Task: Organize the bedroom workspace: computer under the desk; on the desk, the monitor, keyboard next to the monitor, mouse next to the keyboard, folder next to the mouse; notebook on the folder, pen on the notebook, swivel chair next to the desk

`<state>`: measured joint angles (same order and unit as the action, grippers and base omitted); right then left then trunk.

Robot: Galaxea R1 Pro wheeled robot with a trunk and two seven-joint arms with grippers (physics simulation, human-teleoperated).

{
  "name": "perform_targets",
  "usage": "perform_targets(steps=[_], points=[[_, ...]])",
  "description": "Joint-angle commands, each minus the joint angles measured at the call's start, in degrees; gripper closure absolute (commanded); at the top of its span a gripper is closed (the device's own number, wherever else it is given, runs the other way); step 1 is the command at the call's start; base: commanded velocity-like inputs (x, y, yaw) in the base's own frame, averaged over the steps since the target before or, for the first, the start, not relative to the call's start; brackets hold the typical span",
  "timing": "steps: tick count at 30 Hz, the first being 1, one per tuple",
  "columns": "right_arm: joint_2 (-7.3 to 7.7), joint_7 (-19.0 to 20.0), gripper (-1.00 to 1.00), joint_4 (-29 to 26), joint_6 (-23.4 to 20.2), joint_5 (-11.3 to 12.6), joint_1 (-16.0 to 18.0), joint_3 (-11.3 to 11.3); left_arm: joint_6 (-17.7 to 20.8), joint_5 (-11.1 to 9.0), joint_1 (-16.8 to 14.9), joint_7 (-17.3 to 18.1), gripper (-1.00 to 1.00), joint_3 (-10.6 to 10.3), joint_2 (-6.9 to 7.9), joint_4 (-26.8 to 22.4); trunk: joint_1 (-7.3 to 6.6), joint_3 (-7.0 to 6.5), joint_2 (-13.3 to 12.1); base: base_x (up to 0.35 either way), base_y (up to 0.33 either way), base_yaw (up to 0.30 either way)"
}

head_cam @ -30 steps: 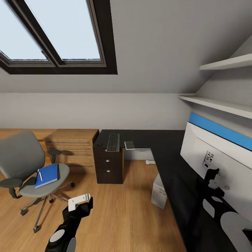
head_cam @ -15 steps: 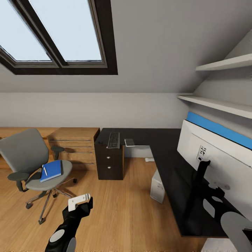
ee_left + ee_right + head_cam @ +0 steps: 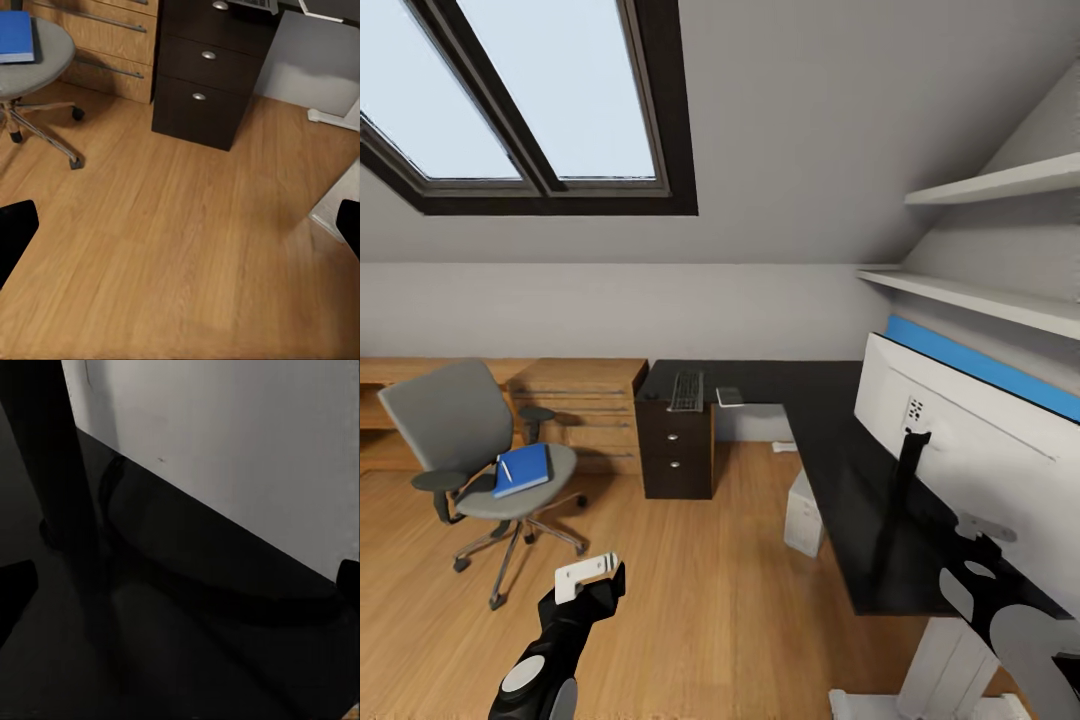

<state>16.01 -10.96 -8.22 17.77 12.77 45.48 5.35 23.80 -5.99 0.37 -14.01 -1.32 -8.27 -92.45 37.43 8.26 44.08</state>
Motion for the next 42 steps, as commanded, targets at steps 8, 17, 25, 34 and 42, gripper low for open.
perform_targets(steps=[8, 17, 25, 34, 42], points=[[-0.02, 0.09, -1.00, 0.04, 0.35, 0.15, 0.04, 0.28, 0.19, -0.48, -0.02, -0.49, -1.00, -0.08, 0.04, -0.08, -0.02, 0.08, 0.07, -0.227, -0.195, 0.000], [0.03, 0.00, -1.00, 0.04, 0.58, 0.13, 0.04, 0.28, 0.19, -0.37, -0.02, -0.51, -1.00, -0.08, 0.09, 0.13, -0.02, 0.08, 0.07, 0.063, -0.310, 0.000], [0.23, 0.14, -1.00, 0.04, 0.54, 0.15, 0.04, 0.20, 0.19, -0.27, -0.02, -0.53, -1.00, 0.00, 0.15, 0.51, -0.02, 0.08, 0.07, 0.227, -0.262, 0.000], [0.25, 0.30, -1.00, 0.04, 0.51, 0.03, 0.04, 0.19, 0.21, -0.25, -0.02, -0.51, -1.00, -0.06, 0.98, 0.52, -0.02, 0.08, 0.07, 0.210, -0.250, 0.000], [0.25, 0.27, -1.00, 0.04, 0.50, 0.06, 0.04, 0.19, 0.22, -0.35, -0.02, -0.49, -1.00, -0.08, 1.14, 0.51, -0.02, 0.08, 0.07, 0.022, -0.093, 0.000]])
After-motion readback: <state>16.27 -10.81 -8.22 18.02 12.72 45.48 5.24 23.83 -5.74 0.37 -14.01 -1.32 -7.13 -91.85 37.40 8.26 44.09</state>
